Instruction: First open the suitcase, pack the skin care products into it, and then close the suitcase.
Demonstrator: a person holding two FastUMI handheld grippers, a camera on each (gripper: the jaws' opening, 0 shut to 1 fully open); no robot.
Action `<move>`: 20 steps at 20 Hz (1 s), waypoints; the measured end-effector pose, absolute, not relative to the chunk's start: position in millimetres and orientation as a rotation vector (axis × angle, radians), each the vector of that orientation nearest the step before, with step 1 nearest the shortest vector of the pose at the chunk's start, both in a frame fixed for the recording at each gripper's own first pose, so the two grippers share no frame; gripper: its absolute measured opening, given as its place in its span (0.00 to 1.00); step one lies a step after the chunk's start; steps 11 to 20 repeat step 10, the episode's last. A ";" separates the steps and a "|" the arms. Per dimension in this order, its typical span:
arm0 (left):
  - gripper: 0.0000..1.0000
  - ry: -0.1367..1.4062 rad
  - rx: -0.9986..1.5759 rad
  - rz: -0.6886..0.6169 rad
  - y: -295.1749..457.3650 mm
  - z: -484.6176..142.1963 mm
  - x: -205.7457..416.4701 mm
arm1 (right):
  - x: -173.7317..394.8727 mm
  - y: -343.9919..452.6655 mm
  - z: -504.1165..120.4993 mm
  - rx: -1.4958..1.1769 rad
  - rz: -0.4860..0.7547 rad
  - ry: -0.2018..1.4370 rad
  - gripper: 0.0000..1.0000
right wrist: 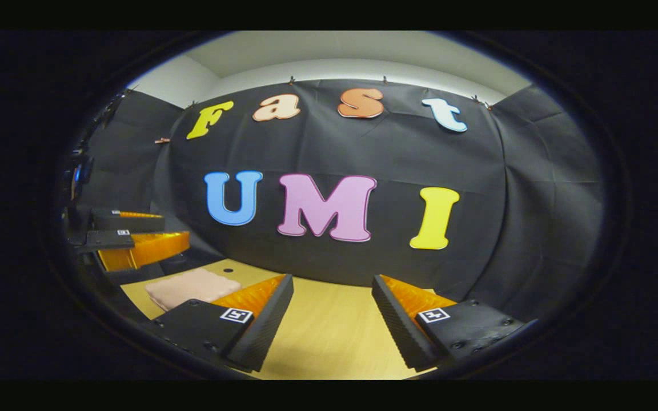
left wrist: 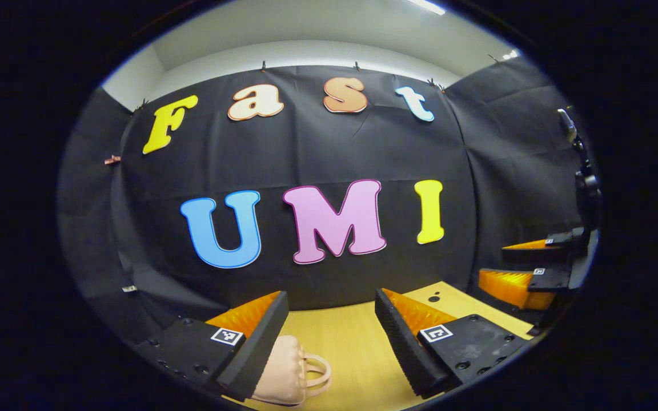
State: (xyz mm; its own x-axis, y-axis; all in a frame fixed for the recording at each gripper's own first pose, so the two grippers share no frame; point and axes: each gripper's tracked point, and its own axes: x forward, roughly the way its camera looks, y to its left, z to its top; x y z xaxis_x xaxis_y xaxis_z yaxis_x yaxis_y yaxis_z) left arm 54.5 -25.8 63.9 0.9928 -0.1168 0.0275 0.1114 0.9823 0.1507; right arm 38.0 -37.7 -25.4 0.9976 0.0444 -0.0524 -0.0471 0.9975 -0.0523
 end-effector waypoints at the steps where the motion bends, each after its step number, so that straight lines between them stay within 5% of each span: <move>1: 0.96 -0.035 0.110 -0.121 -24.9 68.8 55.3 | 34.8 -27.4 -21.3 -0.058 0.055 0.059 0.90; 7: 0.96 -0.048 0.092 -0.038 -44.4 99.5 39.5 | 20.0 8.2 -8.5 -0.084 0.149 0.054 0.95; 20: 0.95 -0.057 0.101 -0.040 -59.4 129.6 20.6 | 21.7 -12.9 0.8 -0.119 0.116 0.011 0.96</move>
